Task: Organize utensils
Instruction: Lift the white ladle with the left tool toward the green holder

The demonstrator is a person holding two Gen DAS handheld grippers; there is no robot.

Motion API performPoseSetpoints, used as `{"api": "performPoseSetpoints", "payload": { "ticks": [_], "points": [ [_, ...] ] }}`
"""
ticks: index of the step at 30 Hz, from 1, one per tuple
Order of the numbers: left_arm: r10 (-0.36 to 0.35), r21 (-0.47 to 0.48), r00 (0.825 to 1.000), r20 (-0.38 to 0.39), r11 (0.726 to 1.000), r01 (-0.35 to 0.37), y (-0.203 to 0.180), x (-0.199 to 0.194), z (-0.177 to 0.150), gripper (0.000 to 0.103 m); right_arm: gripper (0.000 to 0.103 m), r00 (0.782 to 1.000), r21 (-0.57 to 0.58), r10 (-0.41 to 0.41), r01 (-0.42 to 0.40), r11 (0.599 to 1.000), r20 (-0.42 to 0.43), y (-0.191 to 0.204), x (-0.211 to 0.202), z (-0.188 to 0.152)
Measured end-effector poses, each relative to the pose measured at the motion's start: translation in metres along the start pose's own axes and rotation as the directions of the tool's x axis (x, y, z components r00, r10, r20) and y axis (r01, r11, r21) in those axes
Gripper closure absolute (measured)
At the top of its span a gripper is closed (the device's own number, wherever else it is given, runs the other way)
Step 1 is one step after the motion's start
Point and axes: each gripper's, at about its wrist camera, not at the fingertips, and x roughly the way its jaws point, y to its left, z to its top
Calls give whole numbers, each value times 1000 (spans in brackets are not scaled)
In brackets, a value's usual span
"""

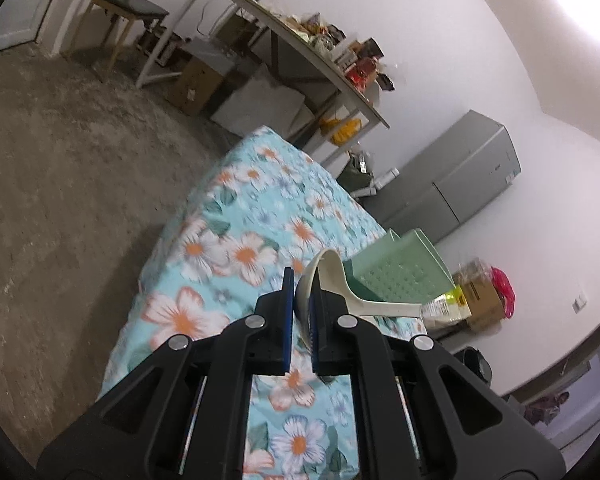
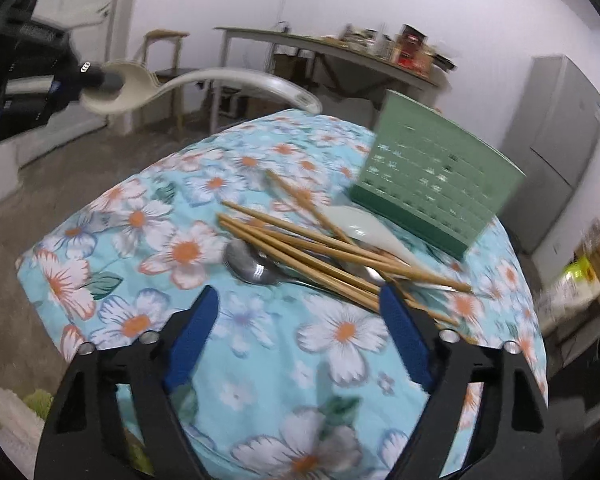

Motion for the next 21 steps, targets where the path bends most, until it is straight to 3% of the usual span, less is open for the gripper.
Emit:
{"api": "performPoseSetpoints", "payload": {
  "ticks": [11,16,21],
  "points": [
    [22,-27,999,-30,999,-23,23,18,8,98,65,997,-206,-38,22,978,-73,43,42,12],
    [26,-34,999,-44,999,-27,31,26,12,98,67,993,-272,-81,56,961,-81,54,50,9],
    [24,-36,998,-64,999,-27,34,35,16,98,77,990,-262,-99,69,963,-102,57,57,14]
  ]
}}
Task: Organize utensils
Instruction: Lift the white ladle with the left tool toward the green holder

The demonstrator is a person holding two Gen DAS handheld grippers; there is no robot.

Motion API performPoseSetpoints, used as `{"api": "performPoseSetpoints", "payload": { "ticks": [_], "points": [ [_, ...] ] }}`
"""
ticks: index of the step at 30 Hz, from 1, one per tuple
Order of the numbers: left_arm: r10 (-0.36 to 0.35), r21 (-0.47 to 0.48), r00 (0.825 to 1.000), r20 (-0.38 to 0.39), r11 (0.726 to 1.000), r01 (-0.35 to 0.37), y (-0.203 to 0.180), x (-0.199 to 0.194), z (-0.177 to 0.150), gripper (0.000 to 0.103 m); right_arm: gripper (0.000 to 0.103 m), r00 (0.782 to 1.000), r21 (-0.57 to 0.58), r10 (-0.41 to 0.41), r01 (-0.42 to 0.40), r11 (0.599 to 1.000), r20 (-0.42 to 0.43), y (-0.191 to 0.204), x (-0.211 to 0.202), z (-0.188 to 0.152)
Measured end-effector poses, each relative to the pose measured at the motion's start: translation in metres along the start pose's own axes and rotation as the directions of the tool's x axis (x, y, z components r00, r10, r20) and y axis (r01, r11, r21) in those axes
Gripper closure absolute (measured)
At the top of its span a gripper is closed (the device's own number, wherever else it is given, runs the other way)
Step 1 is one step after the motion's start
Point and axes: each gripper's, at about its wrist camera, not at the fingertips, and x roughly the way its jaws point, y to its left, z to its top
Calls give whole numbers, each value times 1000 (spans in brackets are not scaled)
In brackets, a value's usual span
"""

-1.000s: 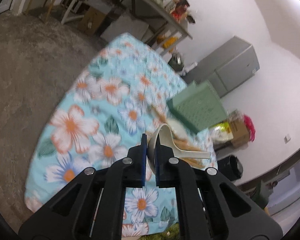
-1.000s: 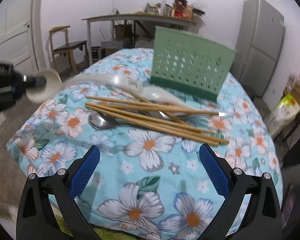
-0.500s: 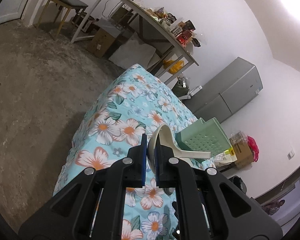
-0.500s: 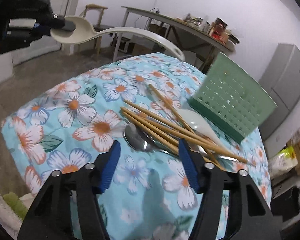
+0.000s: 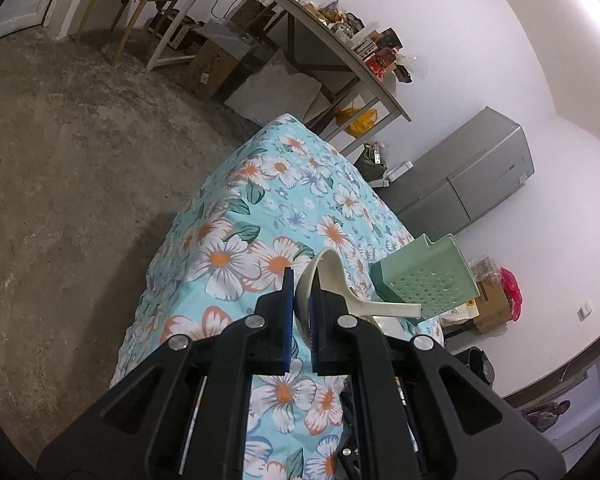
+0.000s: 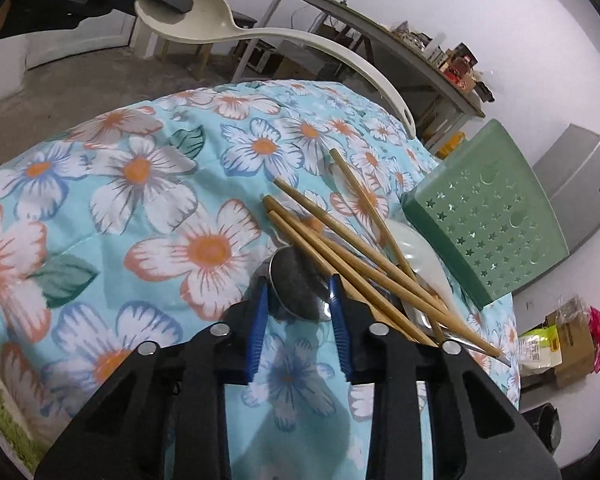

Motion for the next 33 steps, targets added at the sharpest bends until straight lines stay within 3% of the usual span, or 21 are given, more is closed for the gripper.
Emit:
{"api": "performPoseSetpoints", "payload": {
  "ticks": [3,6,13,16,21,28,33],
  "points": [
    [4,3,1000,-2,1000,-4,0,2,4,98,90,1000,22,17,-17,1000,-13,-1,6,4],
    [13,4,1000,3,1000,-13,0,1,6,98,92,1000,15,19,-19,1000,-15,2,5,7],
    [34,26,999,38,999,-35,-6,-4,15,98,94,985,79,169,-172,982,45,-15,-29,18],
    [29,43,998,62,999,-32,-14,-8,19,98,95,957,150,271,-284,947,100,-35,-50,27],
    [27,78,996,90,996,-34,-31,-13,27,98,99,911,266,354,-403,876,214,-77,-78,36],
    [-6,175,988,153,984,-21,-78,-18,35,98,100,841,381,410,-530,758,354,-137,-102,30],
    [-41,256,984,174,967,-5,-121,-12,39,98,100,799,409,408,-584,702,441,-170,-117,20]
  ]
}}
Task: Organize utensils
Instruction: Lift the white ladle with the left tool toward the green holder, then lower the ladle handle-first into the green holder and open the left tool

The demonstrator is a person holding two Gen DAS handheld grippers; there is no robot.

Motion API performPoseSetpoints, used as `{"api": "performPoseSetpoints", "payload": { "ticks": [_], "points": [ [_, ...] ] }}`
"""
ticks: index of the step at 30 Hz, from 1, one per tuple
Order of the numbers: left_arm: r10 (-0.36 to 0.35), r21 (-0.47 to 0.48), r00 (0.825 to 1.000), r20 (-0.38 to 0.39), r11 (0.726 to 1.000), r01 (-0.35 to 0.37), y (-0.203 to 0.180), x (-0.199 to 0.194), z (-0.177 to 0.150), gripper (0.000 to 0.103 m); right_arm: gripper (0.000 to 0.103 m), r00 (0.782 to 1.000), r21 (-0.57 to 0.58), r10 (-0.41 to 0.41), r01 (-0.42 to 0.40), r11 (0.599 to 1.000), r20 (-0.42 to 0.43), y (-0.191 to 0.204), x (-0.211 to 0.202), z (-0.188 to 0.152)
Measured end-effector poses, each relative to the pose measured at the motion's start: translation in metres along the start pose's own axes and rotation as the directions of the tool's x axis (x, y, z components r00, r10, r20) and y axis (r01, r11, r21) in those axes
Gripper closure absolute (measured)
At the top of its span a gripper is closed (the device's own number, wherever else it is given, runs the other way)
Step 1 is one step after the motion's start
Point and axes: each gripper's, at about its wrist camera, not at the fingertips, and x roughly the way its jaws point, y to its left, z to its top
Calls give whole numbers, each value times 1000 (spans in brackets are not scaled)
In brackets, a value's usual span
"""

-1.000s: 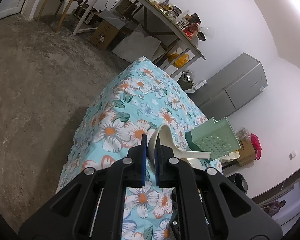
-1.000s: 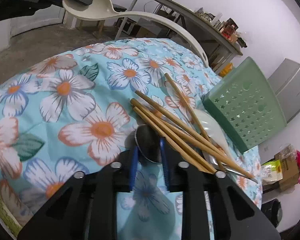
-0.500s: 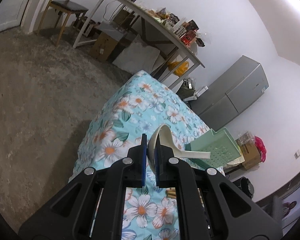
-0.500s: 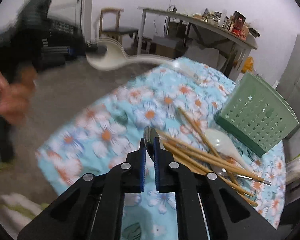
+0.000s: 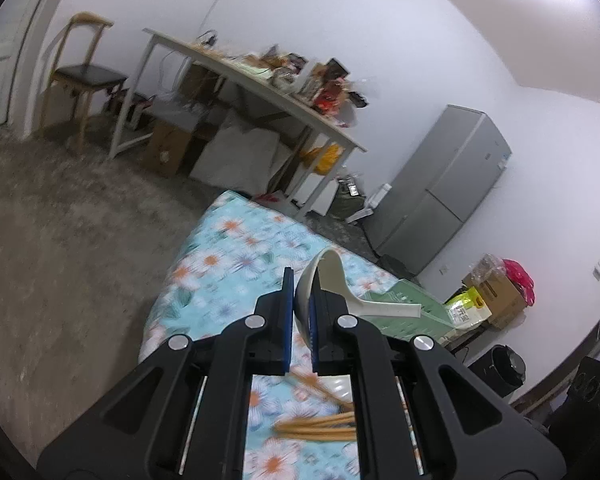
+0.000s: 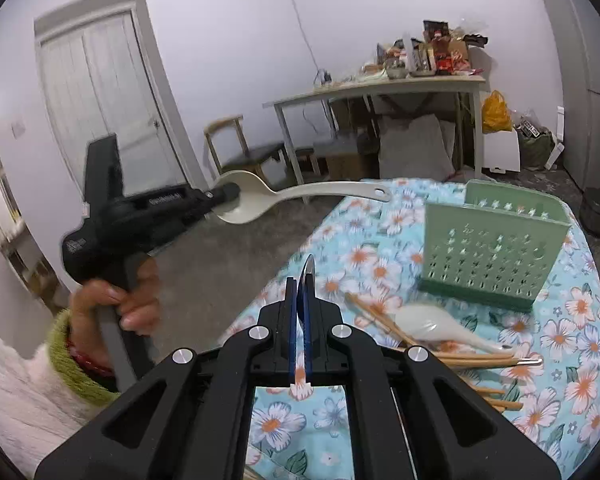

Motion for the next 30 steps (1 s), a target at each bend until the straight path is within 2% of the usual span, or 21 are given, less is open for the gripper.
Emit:
{"api": "performPoseSetpoints", "payload": {
  "ticks": [6,11,15,18,23,27,30],
  "points": [
    [4,164,999,44,986,-11,-63,21,17,98,100,994,35,5,-9,999,113,-29,-38,19],
    [69,335,997,24,939,-73,-110,54,23,98,100,983,61,-20,9,998,183,-59,-58,33],
    [143,460,990,15,878,-134,-139,83,25,98,100,977,74,-38,23,997,211,-82,-61,44],
    [206,545,978,15,819,-181,-158,101,26,98,100,974,83,-37,19,996,222,-99,-59,51],
    [290,641,956,-38,741,-200,-176,132,23,98,100,972,91,-34,13,996,232,-121,-57,58],
    [335,664,938,-88,722,-195,-176,152,20,98,100,970,103,-31,6,995,239,-131,-56,59],
    [343,652,927,-153,740,-166,-173,169,17,96,100,970,114,-35,8,993,239,-138,-55,59]
  ]
}}
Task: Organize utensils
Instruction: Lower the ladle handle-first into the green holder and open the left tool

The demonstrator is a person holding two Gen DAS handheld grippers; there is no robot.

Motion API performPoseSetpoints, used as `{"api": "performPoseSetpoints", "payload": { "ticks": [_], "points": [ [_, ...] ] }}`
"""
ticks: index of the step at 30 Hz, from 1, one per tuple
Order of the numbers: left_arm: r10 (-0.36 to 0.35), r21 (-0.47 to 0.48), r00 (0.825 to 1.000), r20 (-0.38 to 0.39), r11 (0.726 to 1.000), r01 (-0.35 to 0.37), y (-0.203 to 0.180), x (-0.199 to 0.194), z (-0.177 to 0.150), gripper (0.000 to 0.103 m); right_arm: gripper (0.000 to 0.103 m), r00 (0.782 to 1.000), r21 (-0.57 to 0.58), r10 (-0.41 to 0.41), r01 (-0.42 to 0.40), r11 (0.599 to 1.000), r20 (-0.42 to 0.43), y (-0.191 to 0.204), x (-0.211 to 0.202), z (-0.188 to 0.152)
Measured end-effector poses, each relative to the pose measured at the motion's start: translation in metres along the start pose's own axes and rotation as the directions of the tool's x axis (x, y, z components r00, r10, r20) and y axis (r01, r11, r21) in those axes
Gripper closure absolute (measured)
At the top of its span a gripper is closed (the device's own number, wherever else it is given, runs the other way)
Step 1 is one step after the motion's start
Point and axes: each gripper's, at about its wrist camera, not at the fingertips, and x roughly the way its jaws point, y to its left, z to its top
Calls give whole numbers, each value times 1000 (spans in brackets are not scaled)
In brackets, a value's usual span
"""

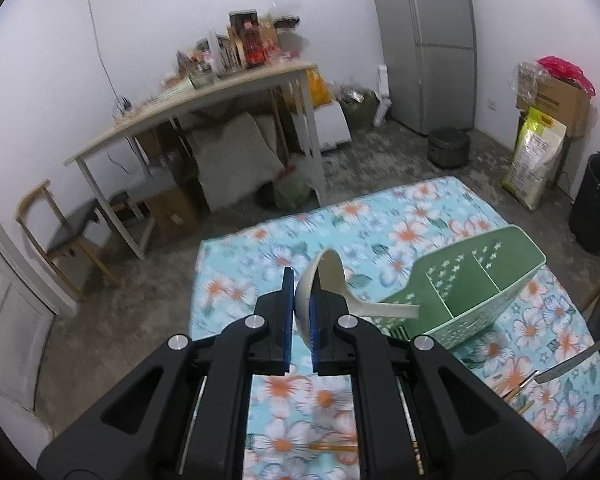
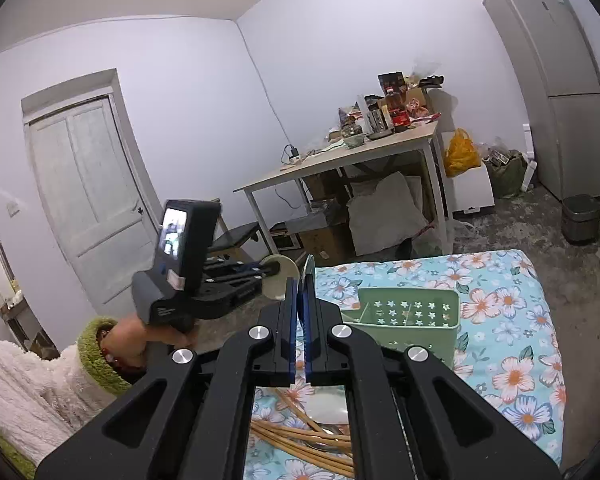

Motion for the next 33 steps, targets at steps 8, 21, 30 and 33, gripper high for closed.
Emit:
{"api": "performPoseSetpoints", "payload": {
  "ticks": [8,21,30,33],
  "points": [
    [-178,-154,984,-29,973,172,6,29,-2,65,100,1000,13,-18,18,1000,-10,-10,2,-1],
    [-158,-364,982,105,912,186,39,-1,-40,26,100,993,-17,70,-69,997,93,-6,-21,55],
    [-233,-392,971,51,890,234,39,7,-94,15,100,993,-27,62,-59,998,100,-27,2,79],
    [-278,-379,960,25,886,266,32,11,-108,14,100,997,-49,26,-23,999,66,-39,27,75]
  ]
}}
